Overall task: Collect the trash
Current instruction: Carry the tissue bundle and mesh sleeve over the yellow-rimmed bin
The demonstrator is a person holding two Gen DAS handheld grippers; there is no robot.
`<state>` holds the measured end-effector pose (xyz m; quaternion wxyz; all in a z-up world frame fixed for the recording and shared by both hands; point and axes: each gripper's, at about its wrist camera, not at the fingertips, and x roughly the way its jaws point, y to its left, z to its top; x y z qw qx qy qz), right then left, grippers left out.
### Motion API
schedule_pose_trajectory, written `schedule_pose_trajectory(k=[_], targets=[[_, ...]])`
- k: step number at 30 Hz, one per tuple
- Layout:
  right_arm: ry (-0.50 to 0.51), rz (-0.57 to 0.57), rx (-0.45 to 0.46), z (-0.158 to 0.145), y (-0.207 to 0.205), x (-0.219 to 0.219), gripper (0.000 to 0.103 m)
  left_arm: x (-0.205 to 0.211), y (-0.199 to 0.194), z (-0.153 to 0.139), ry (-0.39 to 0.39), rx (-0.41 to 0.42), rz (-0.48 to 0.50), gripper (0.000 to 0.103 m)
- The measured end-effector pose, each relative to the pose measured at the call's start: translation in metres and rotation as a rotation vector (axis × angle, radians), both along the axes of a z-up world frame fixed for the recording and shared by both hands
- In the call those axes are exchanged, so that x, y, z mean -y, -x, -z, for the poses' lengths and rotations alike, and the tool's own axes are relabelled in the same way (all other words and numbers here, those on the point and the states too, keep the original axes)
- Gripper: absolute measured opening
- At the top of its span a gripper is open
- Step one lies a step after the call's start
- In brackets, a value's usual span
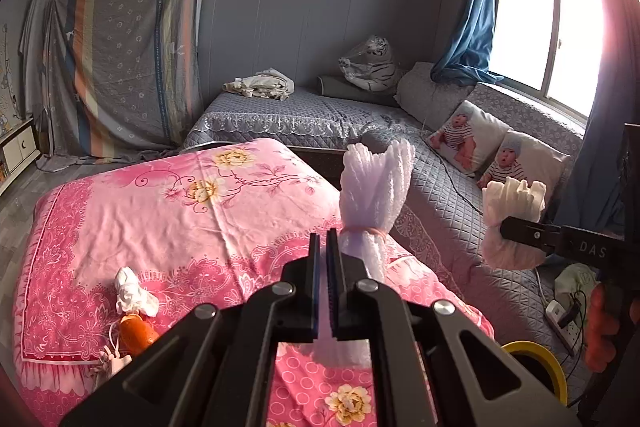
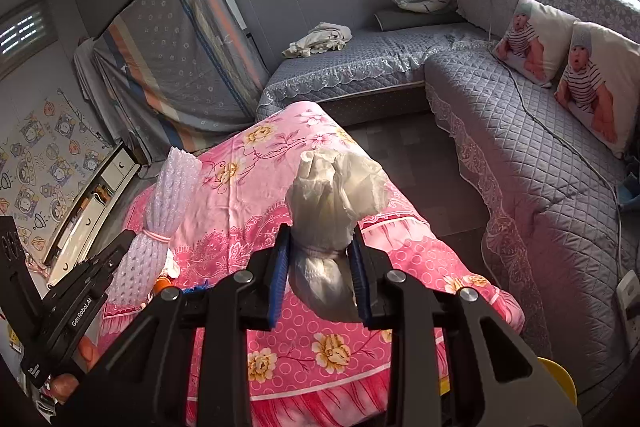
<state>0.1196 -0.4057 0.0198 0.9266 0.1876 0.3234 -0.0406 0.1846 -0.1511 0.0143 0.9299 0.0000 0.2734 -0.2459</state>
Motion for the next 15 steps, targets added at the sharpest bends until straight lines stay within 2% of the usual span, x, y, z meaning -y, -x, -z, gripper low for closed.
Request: schedule_pose_trajectory(k=[15], targets=[[0.008, 0.157, 0.016, 0.010, 0.096, 0.063, 0.027, 0.083, 0.054, 0.008, -0.038, 0.007, 0.233, 0.003]])
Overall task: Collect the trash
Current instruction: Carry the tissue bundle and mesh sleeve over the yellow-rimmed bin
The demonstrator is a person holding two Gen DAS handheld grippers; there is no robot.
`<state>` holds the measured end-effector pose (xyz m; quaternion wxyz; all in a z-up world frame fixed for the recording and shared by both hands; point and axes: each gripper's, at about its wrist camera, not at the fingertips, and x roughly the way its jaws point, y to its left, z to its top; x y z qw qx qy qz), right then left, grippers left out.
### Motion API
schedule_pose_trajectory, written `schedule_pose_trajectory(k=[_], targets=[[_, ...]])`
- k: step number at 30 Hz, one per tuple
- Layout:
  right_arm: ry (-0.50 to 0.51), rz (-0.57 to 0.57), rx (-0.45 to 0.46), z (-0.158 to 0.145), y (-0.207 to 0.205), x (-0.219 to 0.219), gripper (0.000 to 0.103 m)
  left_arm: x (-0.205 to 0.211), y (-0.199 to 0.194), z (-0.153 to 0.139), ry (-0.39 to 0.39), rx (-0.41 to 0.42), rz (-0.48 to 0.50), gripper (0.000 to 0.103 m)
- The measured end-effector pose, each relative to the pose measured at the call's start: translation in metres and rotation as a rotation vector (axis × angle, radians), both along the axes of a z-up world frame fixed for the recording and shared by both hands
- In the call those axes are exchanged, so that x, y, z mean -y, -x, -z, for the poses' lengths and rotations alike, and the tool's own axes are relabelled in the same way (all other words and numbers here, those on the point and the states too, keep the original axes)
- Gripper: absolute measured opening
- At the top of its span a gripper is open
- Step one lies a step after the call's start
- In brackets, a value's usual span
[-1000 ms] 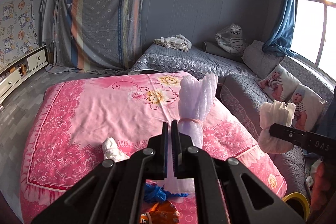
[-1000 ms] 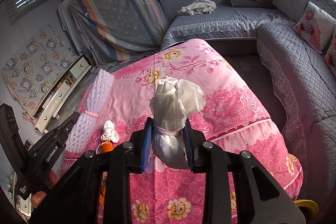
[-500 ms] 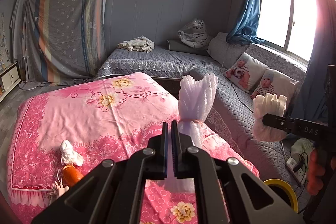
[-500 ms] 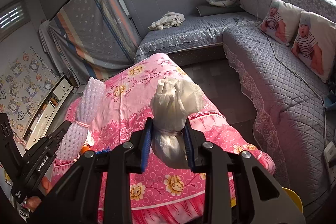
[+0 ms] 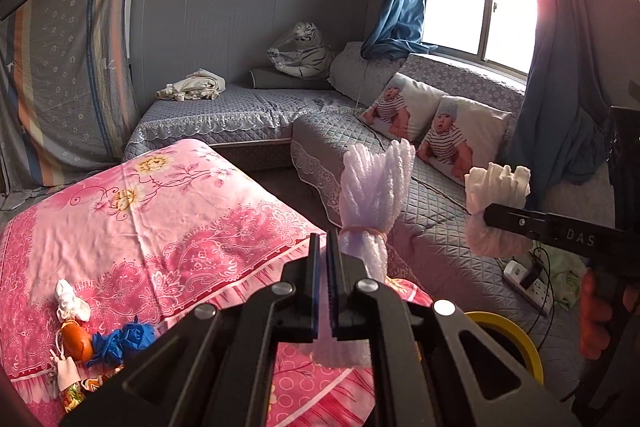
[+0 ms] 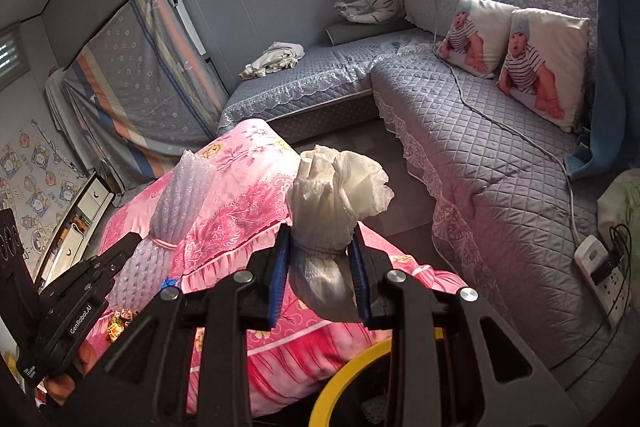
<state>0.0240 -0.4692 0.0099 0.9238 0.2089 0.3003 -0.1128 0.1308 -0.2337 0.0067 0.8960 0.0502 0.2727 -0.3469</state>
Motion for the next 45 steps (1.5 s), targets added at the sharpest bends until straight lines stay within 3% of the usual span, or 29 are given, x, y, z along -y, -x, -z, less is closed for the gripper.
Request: schedule_pose_trajectory(k=[24, 45], targets=[[-0.123, 0.200, -0.057, 0.082, 0.117, 0.043, 0.027, 0.063, 0.057, 0.064, -0.118, -0.064, 0.236, 0.003], [-0.239, 0.229, -0.217, 0.156, 0.136, 0.042, 0.027, 0.100, 0.082, 0.127, -0.253, -0.168, 0.358, 0.003]])
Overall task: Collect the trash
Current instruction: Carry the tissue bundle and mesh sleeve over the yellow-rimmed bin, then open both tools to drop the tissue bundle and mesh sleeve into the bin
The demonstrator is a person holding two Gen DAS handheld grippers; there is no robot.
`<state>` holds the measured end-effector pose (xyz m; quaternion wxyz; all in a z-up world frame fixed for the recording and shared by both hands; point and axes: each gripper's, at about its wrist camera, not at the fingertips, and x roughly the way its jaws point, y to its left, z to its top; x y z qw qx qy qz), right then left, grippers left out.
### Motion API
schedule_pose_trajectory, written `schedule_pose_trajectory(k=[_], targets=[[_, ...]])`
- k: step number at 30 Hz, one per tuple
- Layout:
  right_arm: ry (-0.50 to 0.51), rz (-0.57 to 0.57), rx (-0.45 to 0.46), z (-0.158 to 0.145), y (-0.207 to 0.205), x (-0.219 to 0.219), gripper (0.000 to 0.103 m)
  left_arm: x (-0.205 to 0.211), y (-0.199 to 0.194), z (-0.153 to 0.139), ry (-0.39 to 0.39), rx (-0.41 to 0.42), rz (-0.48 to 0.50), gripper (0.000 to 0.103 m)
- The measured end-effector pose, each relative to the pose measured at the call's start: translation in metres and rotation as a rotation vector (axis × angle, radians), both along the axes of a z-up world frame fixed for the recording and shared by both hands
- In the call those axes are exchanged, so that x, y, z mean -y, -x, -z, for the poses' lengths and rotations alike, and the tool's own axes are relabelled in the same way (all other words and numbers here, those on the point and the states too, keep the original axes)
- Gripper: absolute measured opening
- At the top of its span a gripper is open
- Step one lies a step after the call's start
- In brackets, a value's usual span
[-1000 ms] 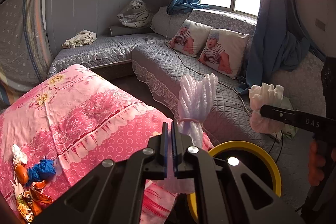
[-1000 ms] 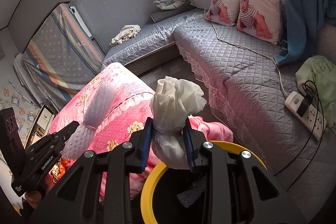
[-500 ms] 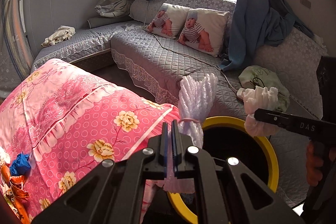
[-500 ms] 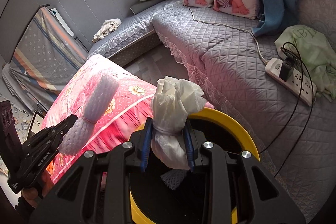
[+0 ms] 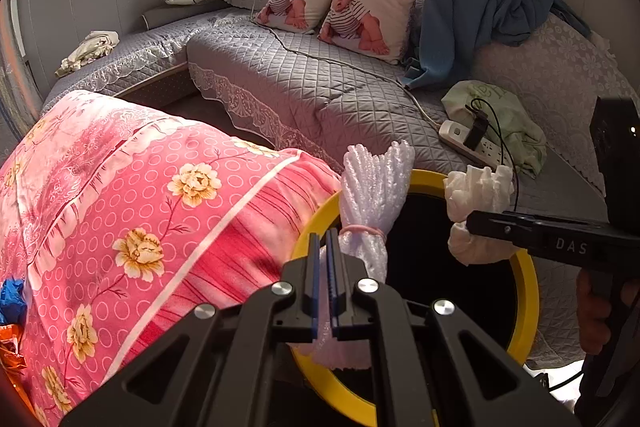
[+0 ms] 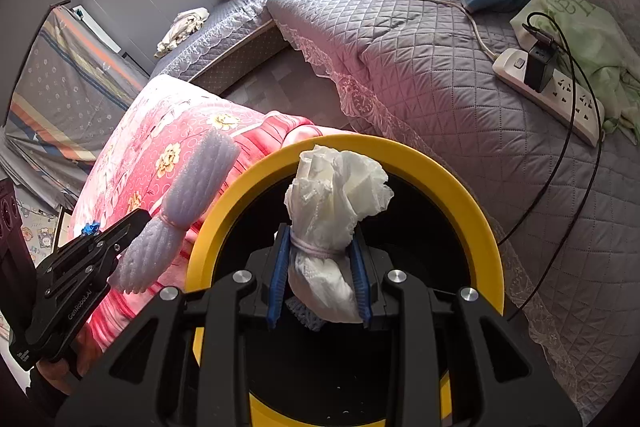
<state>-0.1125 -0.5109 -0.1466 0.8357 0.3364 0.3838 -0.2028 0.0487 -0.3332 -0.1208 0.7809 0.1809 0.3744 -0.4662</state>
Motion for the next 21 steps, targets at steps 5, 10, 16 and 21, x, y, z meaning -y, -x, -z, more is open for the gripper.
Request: schedule_pose_trajectory(k=[5, 10, 16, 21], targets=[[-0.017, -0.003, -0.016, 0.009, -0.001, 0.001, 0.028, 0.002, 0.000, 0.006, -0.013, -0.022, 0.018, 0.004], [-0.025, -0.003, -0.021, 0.013, 0.000, 0.003, 0.030, 0.004, 0.001, 0.010, -0.015, -0.036, 0.026, 0.006], [-0.015, 0.019, -0.030, 0.014, 0.002, 0.006, 0.038, 0.003, 0.001, 0.006, -0.002, -0.028, 0.007, 0.034], [-0.006, 0.030, -0.021, 0.009, 0.005, 0.009, 0.039, -0.001, -0.004, 0.001, 0.013, -0.031, -0.008, 0.034]])
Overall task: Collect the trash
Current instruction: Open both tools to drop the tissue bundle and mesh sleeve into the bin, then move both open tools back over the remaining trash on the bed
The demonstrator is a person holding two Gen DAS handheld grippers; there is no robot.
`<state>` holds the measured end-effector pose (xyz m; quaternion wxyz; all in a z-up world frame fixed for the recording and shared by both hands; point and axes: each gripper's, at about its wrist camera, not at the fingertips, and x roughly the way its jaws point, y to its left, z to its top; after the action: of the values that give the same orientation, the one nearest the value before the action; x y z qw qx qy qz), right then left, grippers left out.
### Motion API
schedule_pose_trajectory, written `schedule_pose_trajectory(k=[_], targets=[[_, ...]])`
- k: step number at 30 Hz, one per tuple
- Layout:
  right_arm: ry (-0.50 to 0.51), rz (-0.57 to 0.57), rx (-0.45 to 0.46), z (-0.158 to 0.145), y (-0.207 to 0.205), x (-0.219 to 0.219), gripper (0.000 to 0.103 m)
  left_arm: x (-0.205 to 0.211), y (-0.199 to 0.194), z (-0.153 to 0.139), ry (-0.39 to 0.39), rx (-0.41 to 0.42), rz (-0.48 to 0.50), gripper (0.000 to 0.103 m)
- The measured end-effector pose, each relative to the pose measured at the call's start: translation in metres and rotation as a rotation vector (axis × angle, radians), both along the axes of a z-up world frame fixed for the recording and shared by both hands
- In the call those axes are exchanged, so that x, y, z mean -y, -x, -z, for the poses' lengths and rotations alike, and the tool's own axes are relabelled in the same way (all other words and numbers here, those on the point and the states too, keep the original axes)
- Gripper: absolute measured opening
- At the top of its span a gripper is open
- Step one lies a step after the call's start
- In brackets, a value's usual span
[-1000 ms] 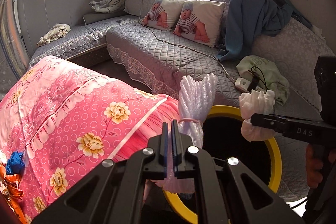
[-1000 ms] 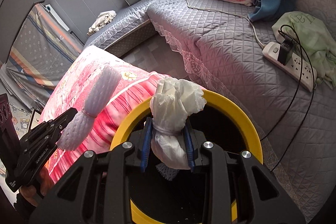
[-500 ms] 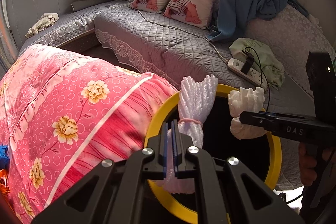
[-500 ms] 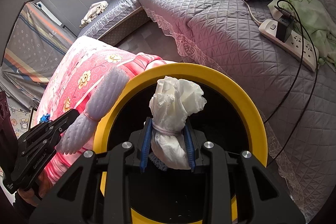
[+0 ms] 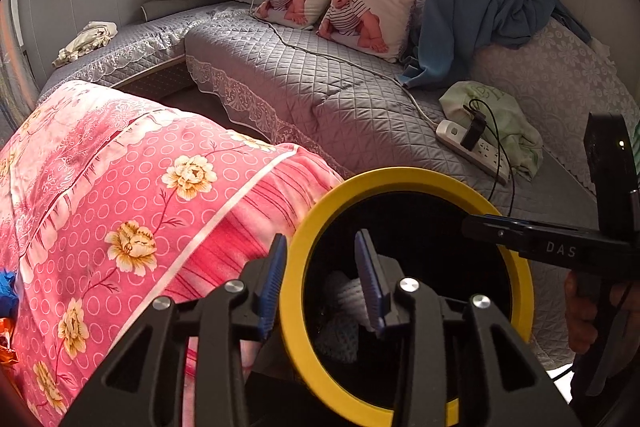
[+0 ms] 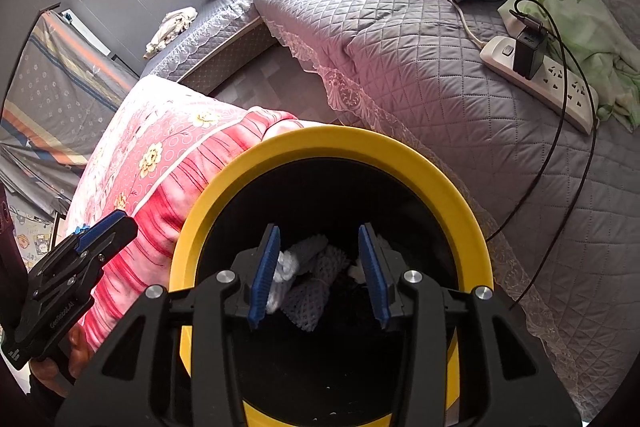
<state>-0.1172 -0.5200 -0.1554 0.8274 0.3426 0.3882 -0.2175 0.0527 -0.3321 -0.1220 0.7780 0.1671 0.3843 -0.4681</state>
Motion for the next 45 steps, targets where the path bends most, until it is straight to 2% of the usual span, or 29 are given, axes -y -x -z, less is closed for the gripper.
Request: schedule_pose_trajectory(k=[10, 23, 34, 38, 45], targets=[[0.048, -0.042, 0.052, -0.029, -0.016, -0.007, 0.039, -0.028, -0.021, -0.030, 0.062, 0.041, -0.092, 0.034], [0.124, -0.198, 0.137, -0.077, -0.083, -0.043, 0.039, -0.106, -0.067, -0.084, 0.112, 0.159, -0.321, 0.034], [0.157, -0.419, 0.195, -0.112, -0.160, -0.113, 0.039, -0.196, -0.107, -0.121, 0.129, 0.253, -0.541, 0.034], [0.163, -0.494, 0.211, -0.122, -0.186, -0.143, 0.039, -0.230, -0.122, -0.126, 0.121, 0.288, -0.628, 0.038], [0.176, -0.612, 0.222, -0.134, -0.227, -0.193, 0.039, -0.289, -0.149, -0.128, 0.092, 0.321, -0.775, 0.038]])
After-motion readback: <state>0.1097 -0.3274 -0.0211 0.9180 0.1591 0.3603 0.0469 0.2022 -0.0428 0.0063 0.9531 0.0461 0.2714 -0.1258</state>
